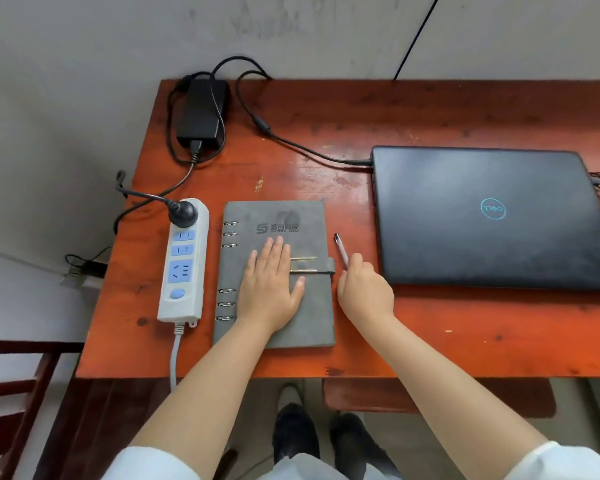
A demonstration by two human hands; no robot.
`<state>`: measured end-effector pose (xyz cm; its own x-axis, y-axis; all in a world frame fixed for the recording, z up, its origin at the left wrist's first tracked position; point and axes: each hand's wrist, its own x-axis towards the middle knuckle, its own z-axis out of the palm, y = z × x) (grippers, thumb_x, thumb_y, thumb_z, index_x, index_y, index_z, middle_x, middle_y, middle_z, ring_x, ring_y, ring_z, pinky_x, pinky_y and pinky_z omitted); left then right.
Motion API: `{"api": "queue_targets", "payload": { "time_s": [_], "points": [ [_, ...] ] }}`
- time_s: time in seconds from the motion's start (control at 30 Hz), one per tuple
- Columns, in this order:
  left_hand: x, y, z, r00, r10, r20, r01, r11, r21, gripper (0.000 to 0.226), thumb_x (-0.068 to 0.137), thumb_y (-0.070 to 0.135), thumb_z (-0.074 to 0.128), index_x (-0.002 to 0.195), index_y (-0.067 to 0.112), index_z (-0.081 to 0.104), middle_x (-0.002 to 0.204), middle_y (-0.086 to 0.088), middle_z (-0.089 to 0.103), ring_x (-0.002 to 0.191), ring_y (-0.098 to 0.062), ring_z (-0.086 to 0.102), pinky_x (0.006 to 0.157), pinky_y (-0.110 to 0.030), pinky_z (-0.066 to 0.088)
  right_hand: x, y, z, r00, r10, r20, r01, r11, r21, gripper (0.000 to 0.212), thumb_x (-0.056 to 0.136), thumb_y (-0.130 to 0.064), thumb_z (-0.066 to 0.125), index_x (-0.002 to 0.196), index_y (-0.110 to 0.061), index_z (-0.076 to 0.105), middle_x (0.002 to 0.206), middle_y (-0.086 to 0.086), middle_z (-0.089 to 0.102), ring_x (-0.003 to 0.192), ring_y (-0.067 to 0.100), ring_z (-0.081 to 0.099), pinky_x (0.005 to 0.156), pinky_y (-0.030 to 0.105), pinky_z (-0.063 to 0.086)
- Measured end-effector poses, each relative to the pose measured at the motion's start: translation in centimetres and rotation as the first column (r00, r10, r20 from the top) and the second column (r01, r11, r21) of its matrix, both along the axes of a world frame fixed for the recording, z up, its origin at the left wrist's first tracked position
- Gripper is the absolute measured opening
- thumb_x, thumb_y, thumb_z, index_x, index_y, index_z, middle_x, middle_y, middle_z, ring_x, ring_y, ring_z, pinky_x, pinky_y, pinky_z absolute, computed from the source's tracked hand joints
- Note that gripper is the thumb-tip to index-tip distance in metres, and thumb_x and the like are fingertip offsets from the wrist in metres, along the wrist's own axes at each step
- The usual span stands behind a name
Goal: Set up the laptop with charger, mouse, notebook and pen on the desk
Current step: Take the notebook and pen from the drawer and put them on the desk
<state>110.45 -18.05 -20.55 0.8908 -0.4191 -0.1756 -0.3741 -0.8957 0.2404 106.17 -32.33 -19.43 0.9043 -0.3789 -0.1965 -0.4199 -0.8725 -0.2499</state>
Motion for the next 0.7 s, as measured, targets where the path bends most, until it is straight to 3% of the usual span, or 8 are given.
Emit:
{"api": "queue_targets", "payload": {
  "time_s": [0.2,0.33,0.4,0.53,0.7],
  "points": [
    [0.0,0.0,0.2,1.000,-0.007,0.002,0.007,0.998,-0.061,0.062,0.096,0.038,0.034,0.147,0.010,0.013,0.158,-0.006,0.007,0.146,-0.017,0.001,0.119,-0.035,-0.002,-0.2,0.5,0.1,0.993,-0.110,0.033,0.109,0.994,0.016,0.027,0.091,-0.021,0.042,0.106,0.000,0.047,0.106,0.021,0.059,0.094,0.039,0.060,0.068,0.042,0.049],
    [0.6,1.6,1.0,1.000,-0.001,-0.016,-0.001,0.989,-0.146,0.055,0.096,0.028,0.040,0.144,0.008,0.022,0.156,-0.007,0.017,0.146,-0.019,0.007,0.119,-0.036,0.003,-0.5,1.7,1.2,0.957,-0.046,0.288,0.055,0.998,-0.024,0.019,0.069,0.001,0.065,0.088,0.005,0.062,0.083,0.024,0.066,0.077,0.042,0.062,0.056,0.042,0.051],
    [1.1,3.2,1.2,0.999,0.045,0.017,-0.043,0.995,-0.085,0.056,0.095,0.031,0.042,0.144,0.008,0.025,0.156,-0.008,0.020,0.146,-0.021,0.008,0.118,-0.040,0.007,-0.5,2.7,1.2,0.944,0.006,0.329,0.019,0.997,-0.072,0.028,0.058,0.002,0.072,0.085,0.002,0.066,0.082,0.019,0.070,0.074,0.038,0.066,0.058,0.040,0.052],
    [1.4,4.3,1.5,0.988,0.151,-0.028,-0.152,0.988,-0.038,0.063,0.093,0.039,0.045,0.143,0.007,0.026,0.156,-0.015,0.015,0.144,-0.032,0.006,0.117,-0.043,0.014,-0.5,4.5,0.2,0.978,-0.077,0.193,0.082,0.997,-0.014,0.036,0.074,-0.008,0.058,0.110,-0.003,0.059,0.100,0.019,0.064,0.095,0.038,0.056,0.078,0.044,0.038],
    [1.2,4.1,1.5,0.986,0.136,-0.095,-0.148,0.980,-0.136,0.060,0.088,0.034,0.058,0.137,0.005,0.039,0.153,-0.018,0.025,0.142,-0.040,0.009,0.114,-0.047,0.020,0.1,5.4,0.0,0.965,-0.217,0.147,0.205,0.974,0.092,0.043,0.077,-0.010,0.052,0.119,-0.008,0.050,0.106,0.018,0.055,0.102,0.034,0.046,0.080,0.039,0.023]
  ]
}}
